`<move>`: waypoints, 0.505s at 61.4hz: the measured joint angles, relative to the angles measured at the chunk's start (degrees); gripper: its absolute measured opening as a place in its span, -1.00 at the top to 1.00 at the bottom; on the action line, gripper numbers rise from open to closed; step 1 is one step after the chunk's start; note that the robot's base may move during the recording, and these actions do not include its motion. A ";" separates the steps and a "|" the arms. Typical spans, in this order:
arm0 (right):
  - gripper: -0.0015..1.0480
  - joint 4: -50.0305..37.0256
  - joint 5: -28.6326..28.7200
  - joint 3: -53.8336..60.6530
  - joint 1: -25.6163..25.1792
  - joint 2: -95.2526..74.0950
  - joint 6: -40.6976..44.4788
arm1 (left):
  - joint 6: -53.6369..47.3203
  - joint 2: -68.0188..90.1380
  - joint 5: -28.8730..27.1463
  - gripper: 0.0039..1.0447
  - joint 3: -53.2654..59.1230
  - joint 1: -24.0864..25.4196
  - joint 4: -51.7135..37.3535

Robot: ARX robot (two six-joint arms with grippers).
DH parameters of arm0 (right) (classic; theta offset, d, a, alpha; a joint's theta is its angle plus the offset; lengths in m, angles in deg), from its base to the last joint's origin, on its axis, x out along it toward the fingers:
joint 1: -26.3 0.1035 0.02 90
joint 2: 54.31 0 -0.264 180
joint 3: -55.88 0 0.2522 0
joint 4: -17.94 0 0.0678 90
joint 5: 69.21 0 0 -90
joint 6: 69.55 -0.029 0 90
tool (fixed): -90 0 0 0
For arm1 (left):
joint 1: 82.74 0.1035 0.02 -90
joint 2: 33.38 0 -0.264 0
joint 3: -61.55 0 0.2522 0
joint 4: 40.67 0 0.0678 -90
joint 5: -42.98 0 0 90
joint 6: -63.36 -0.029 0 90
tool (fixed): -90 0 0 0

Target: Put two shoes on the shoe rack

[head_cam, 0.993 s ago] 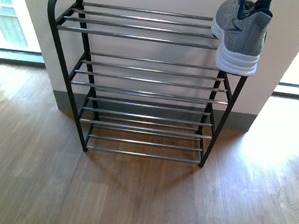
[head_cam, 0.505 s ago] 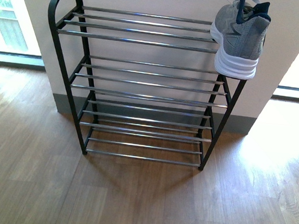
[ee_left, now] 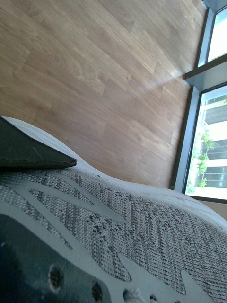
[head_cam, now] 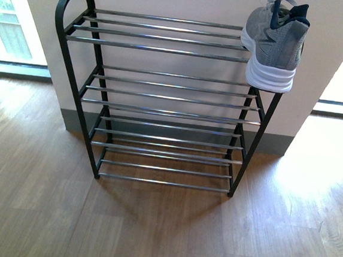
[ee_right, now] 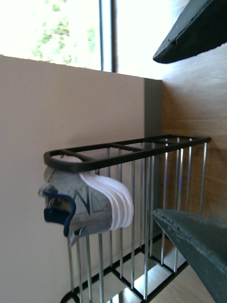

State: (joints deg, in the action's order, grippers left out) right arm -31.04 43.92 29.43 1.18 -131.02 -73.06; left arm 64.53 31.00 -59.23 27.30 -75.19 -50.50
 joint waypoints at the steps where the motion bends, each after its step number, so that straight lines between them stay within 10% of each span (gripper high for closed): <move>1: -0.47 -0.50 -0.02 0.81 0.66 0.48 0.63 | 0.00 0.00 0.00 0.97 0.00 0.00 0.00; 24: 0.90 12.07 -10.99 9.90 12.50 22.29 3.06 | -0.02 0.00 0.00 0.97 0.00 0.00 0.00; 31: 0.97 16.61 -13.27 10.97 14.75 27.85 3.30 | 0.00 0.00 0.00 0.97 0.00 0.00 0.00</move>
State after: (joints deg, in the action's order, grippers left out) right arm -14.43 30.65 40.40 15.93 -103.17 -69.76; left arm 64.53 31.00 -59.23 27.30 -75.19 -50.50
